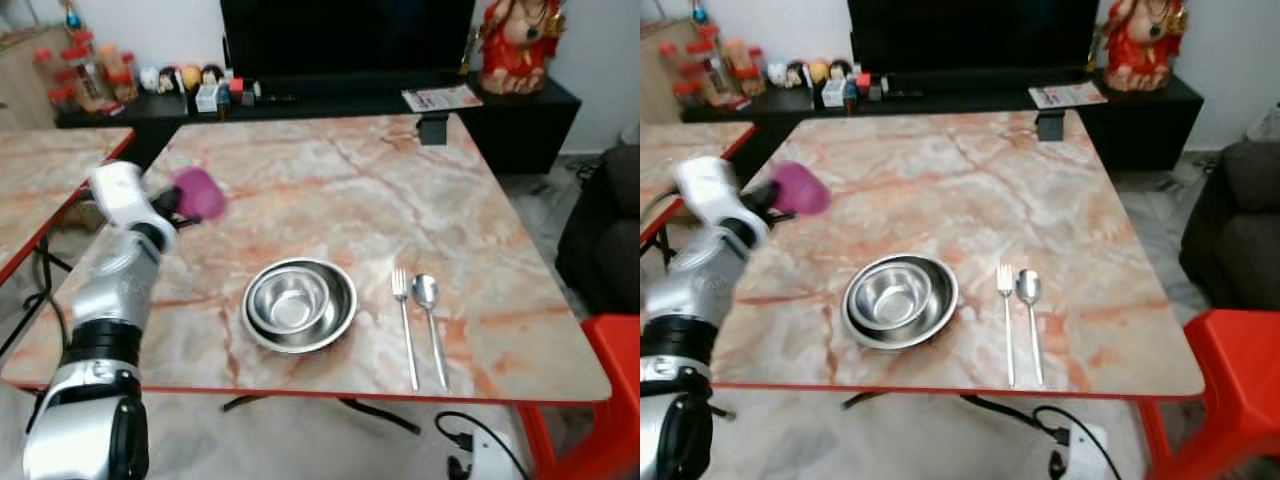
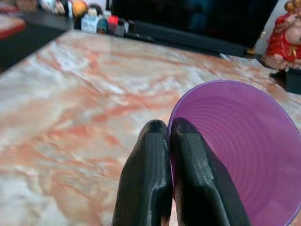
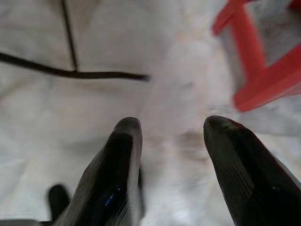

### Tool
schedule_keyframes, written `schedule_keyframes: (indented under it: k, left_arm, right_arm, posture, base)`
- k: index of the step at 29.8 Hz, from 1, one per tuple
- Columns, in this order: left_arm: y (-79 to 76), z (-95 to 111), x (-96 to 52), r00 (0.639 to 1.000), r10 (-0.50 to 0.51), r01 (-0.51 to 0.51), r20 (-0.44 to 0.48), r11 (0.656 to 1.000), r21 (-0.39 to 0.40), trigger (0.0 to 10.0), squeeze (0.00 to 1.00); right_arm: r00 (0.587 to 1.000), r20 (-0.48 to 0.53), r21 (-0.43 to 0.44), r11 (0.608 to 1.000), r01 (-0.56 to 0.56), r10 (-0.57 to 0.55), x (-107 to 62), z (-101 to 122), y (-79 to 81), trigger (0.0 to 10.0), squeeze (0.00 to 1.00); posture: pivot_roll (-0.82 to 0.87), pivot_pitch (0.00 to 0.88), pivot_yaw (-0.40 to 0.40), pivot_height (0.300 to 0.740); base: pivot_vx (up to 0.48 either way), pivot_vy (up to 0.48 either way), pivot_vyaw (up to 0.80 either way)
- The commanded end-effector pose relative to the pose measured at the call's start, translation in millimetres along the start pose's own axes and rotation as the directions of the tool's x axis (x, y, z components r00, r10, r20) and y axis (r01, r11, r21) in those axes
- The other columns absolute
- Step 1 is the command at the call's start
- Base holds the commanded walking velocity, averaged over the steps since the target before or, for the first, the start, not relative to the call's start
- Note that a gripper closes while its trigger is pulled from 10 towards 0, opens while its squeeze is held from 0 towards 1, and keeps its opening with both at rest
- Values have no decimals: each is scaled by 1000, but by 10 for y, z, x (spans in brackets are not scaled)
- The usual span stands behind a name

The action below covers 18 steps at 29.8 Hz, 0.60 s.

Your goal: Setting the table

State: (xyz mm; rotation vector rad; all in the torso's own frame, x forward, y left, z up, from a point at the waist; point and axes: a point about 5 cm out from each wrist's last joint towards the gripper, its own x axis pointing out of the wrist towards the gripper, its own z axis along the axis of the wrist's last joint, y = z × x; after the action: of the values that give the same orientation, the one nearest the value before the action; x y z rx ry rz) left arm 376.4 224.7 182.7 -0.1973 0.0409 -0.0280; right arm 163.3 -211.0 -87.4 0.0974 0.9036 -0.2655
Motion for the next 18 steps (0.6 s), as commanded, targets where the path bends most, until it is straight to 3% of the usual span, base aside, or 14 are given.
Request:
schedule_keyframes:
  k: [1, 7, 11, 14, 18]
  left_arm:
    - [137, -51, -76, 996, 75, -73, -42, 996, 57, 10000, 0]
    - [119, -46, -121, 992, 67, -55, -105, 992, 112, 10000, 0]
    - [-2, -41, -145, 990, -9, 32, -138, 985, 170, 10000, 0]
    - [-93, -55, -145, 990, -44, 61, -135, 990, 128, 10000, 0]
    - [-147, -178, -112, 980, -39, 62, -196, 992, 114, 10000, 0]
  right_arm:
    - [999, -23, -32, 999, -27, 26, -10, -57, 59, 10000, 0]
    - [1000, -16, -42, 999, -26, 25, -4, -29, 28, 10000, 0]
    - [999, -8, -53, 998, -32, 31, 2, 1, 20, 10000, 0]
    - [999, -7, -55, 998, -33, 33, 1, 1, 19, 10000, 0]
    - [999, -6, -55, 998, -32, 32, 0, -3, 19, 10000, 0]
  posture:
    - [6, 0, -8, 728]
    - [9, 0, -24, 728]
    - [11, 0, -32, 728]
    - [4, 0, -31, 728]
    - [-9, 0, -27, 728]
  base:
    - [0, 0, 0]
    - [0, 0, 0]
    - [0, 0, 0]
    - [0, 0, 0]
    - [0, 0, 0]
